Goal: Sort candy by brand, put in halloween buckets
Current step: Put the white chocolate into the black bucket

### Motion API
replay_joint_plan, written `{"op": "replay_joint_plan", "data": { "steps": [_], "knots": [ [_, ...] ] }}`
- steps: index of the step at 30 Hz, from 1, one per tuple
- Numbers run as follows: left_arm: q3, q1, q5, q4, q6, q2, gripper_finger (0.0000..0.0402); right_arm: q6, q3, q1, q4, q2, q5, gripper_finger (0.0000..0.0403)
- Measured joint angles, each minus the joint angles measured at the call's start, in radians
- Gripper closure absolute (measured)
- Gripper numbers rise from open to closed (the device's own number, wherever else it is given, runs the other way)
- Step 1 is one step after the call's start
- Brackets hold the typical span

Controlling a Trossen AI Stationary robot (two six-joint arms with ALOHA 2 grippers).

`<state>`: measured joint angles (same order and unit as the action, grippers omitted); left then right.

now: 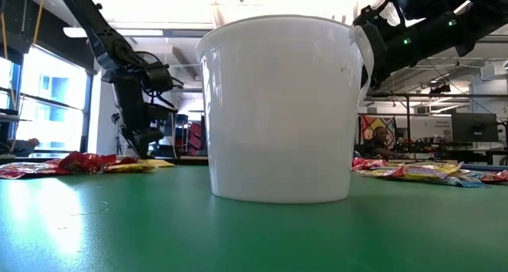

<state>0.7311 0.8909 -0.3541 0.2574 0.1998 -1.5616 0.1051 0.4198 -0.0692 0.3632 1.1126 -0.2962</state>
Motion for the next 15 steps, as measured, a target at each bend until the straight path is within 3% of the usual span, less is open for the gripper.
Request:
{"op": "replay_joint_plan", "data": {
  "steps": [8, 15],
  "knots": [
    [0.000, 0.000, -0.009, 0.006, 0.040, 0.000, 0.0393, 0.000, 0.000, 0.000, 0.000, 0.000, 0.000, 0.0402],
    [0.000, -0.009, -0.017, 0.043, 0.049, 0.016, 0.0401, 0.003, 0.000, 0.000, 0.000, 0.000, 0.000, 0.0402]
  ]
}}
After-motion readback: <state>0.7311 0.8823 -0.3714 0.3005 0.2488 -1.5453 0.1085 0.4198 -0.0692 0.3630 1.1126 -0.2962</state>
